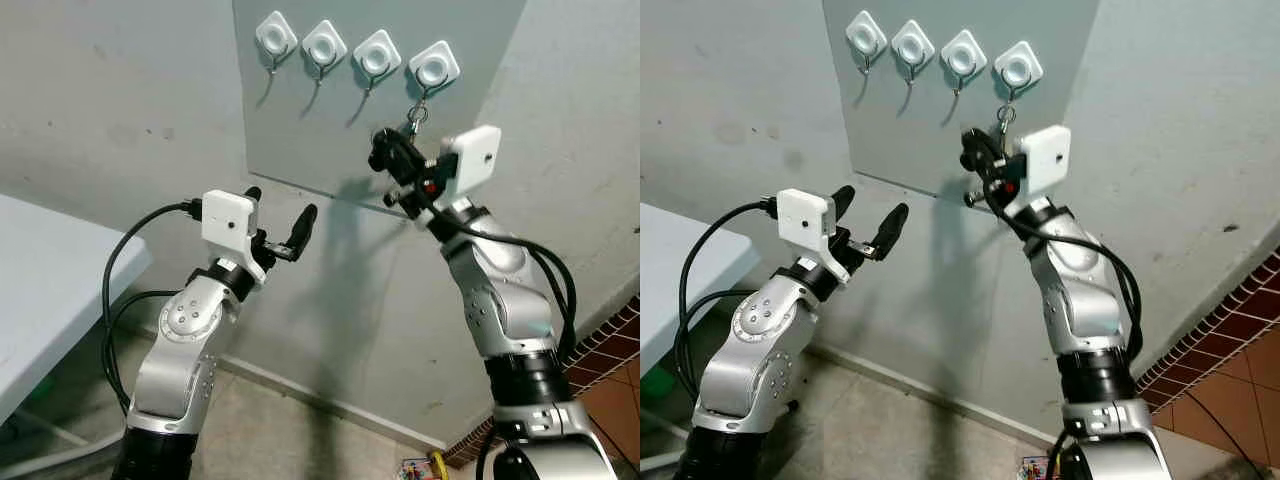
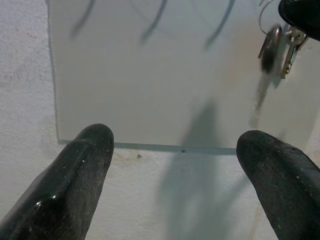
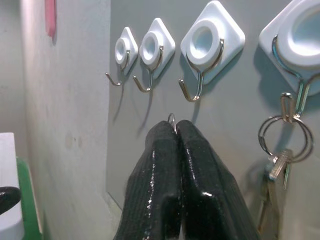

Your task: Hang keys on a hook

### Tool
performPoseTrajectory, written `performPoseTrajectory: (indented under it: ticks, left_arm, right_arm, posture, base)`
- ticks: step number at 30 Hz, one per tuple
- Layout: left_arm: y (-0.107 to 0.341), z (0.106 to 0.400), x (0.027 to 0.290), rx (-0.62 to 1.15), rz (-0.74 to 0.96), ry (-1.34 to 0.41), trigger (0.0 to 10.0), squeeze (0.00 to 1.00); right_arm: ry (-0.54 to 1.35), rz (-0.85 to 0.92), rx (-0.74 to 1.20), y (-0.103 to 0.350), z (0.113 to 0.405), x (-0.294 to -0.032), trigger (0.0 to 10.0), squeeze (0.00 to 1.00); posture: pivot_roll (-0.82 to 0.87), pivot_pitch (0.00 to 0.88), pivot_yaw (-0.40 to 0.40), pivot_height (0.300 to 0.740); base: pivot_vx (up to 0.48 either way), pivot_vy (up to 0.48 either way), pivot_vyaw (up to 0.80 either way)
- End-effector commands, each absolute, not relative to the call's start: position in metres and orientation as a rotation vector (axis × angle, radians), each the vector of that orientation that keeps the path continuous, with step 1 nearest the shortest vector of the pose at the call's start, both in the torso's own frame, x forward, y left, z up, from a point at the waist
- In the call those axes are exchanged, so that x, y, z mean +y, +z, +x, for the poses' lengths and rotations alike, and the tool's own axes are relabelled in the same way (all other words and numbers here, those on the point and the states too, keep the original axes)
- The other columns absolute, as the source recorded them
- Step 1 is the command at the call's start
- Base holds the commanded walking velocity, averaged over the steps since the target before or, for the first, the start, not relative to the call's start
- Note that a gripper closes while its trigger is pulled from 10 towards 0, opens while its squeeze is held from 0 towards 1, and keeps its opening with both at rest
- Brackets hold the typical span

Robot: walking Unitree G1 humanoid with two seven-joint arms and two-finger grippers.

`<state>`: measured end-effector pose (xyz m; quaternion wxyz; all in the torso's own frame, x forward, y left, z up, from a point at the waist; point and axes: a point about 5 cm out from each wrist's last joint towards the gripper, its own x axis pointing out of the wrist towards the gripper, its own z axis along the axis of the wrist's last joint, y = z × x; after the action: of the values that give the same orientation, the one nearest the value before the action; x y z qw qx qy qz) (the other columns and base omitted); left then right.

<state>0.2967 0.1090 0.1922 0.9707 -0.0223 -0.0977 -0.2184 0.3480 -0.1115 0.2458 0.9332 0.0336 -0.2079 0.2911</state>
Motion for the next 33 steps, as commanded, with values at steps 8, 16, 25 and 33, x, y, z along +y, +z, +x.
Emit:
performPoseTrajectory:
  ticks: [8,16,25,33]
  left_arm:
    - [0.198,0.294,0.105,-0.204,-0.029,-0.459,10.0,0.00]
    - [0.198,0.294,0.105,-0.202,-0.029,-0.458,10.0,0.00]
    - [0.198,0.293,0.105,-0.199,-0.031,-0.457,10.0,0.00]
    - [0.201,0.297,0.104,-0.210,-0.031,-0.459,10.0,0.00]
  right_arm:
    - [0.568,0.083,-0.491,0.268,0.362,-0.116,10.0,0.00]
    - [0.581,0.078,-0.510,0.273,0.365,-0.114,10.0,0.00]
    - [0.581,0.024,-0.419,0.245,0.366,-0.118,10.0,0.00]
    - [0.618,0.031,-0.390,0.232,0.360,-0.118,10.0,0.00]
  posture:
    - [0.03,0.063,-0.036,0.732]
    - [0.03,0.062,-0.036,0.732]
    - [0.03,0.058,-0.035,0.732]
    - [0.03,0.028,-0.028,0.732]
  base:
    - [0.000,0.000,0.00]
    - [0.000,0.000,0.00]
    - [0.000,0.000,0.00]
    - [0.000,0.000,0.00]
